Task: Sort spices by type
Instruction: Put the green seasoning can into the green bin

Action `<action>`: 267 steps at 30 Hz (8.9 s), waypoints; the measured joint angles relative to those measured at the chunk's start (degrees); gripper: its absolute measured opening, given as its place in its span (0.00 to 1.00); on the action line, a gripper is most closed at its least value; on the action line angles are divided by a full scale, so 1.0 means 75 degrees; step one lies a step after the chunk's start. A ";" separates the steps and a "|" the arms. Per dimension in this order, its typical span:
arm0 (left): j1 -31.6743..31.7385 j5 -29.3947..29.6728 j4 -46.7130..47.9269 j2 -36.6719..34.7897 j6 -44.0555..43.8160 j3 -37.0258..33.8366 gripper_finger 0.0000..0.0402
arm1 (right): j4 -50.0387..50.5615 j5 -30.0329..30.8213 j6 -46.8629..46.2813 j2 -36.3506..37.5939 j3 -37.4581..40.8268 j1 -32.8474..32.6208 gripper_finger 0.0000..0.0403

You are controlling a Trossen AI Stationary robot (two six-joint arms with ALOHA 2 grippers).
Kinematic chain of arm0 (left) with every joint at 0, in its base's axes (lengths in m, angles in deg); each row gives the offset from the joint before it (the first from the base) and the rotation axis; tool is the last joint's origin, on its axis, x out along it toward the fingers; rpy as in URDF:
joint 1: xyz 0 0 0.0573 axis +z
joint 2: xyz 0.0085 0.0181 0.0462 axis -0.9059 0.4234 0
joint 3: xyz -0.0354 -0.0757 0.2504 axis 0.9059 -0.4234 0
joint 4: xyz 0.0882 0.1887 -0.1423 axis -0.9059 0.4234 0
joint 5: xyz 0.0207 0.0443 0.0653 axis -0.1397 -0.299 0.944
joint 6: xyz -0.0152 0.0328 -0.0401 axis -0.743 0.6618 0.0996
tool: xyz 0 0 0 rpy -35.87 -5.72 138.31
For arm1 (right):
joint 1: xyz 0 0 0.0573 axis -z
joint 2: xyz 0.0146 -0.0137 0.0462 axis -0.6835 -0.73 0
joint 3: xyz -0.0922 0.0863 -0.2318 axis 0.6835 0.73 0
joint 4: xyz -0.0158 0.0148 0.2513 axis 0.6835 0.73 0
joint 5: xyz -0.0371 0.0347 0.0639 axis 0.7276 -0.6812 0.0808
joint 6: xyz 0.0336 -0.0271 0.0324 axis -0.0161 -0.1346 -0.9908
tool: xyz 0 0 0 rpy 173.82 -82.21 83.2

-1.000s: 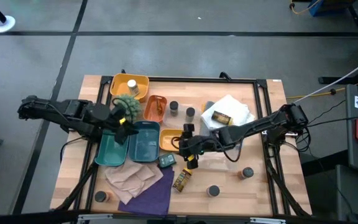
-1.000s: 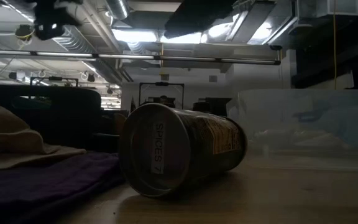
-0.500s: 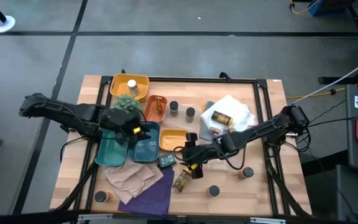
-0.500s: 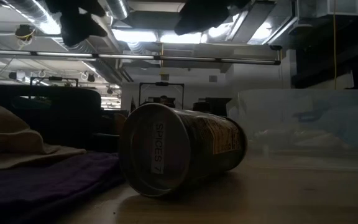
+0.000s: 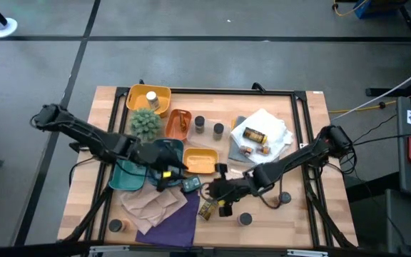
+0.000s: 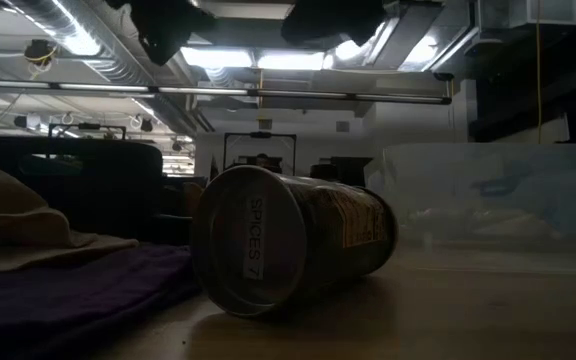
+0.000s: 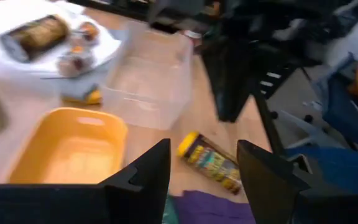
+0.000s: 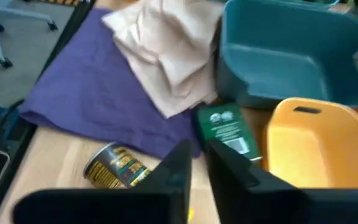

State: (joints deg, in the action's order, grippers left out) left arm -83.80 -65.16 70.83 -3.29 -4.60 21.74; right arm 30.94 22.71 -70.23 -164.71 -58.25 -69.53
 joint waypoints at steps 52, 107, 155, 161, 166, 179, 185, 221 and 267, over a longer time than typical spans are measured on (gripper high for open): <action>-0.1096 0.0947 -0.0545 0.0907 -0.0280 -0.0001 0.42 | -0.0715 0.0457 -0.0015 -0.1830 0.0003 0.1040 0.01; -0.1271 0.0941 -0.0545 0.0907 -0.0269 -0.0001 0.42 | 0.0369 0.0053 -0.0243 -0.2053 0.0039 0.1039 0.00; -0.1318 0.0947 -0.0807 0.0905 0.2698 -0.0001 0.42 | 0.4135 0.0674 0.0188 -0.1889 -0.3133 0.1028 0.03; -0.1287 0.0948 -0.0804 0.0905 0.3538 -0.0001 0.42 | 0.4193 -0.0117 0.0083 -0.1889 -0.3337 0.1031 0.03; -0.1092 0.0948 -0.0794 0.0911 0.3984 -0.0001 0.42 | 0.4474 -0.0415 -0.0659 -0.1889 -0.3351 0.1031 0.08; -0.0570 0.0902 -0.1242 0.1944 0.5842 -0.0001 0.42 | 0.5102 -0.1091 -0.1532 -0.1889 -0.3351 0.1031 0.52; -0.0012 0.0012 -0.1276 0.1997 0.6254 -0.0001 0.42 | 0.5157 -0.2063 -0.1998 -0.1889 -0.3351 0.1031 0.57; 0.0715 -0.1069 0.1611 0.3524 0.5934 0.2286 0.47 | 0.7651 -0.0446 -0.4156 -0.0236 -0.3351 0.0514 0.57; 0.0923 -0.1107 0.2055 0.4454 0.7800 0.2281 0.52 | 0.7676 -0.0450 -0.4112 -0.0249 -0.3351 0.0524 0.57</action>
State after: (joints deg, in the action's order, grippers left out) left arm -76.88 -73.47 86.24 30.12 53.91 38.85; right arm 88.51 19.33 -101.07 -166.57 -83.39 -65.60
